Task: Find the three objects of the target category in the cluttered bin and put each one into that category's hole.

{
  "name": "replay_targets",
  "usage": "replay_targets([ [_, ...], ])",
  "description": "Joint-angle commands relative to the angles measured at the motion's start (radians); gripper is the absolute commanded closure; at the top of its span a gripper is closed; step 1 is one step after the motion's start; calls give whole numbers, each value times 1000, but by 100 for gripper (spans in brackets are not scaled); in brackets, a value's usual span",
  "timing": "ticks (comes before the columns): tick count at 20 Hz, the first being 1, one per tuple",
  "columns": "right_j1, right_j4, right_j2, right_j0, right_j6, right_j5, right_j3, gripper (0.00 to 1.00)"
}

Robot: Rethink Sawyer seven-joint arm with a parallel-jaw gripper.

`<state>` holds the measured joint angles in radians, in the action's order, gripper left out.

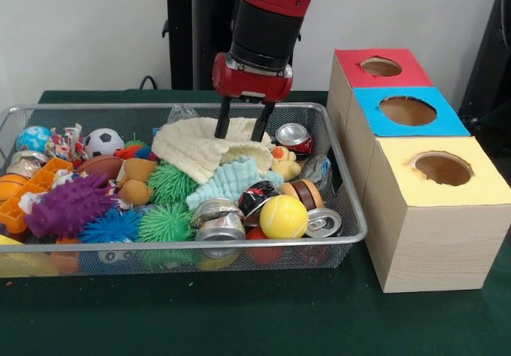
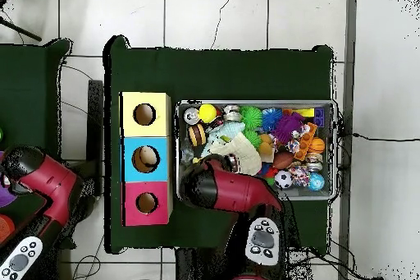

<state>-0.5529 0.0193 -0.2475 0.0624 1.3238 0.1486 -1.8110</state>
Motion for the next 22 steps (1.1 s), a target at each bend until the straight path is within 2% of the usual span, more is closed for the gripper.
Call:
replay_targets([
  [1,85,-113,-19,-25,314,-80,77,0],
  [8,90,-174,12,-16,346,-155,39,0],
  [12,100,-215,3,-40,373,-182,23,0],
  [16,111,-238,-25,-66,355,-142,37,0],
  [22,104,-279,-81,-111,332,-27,68,0],
])
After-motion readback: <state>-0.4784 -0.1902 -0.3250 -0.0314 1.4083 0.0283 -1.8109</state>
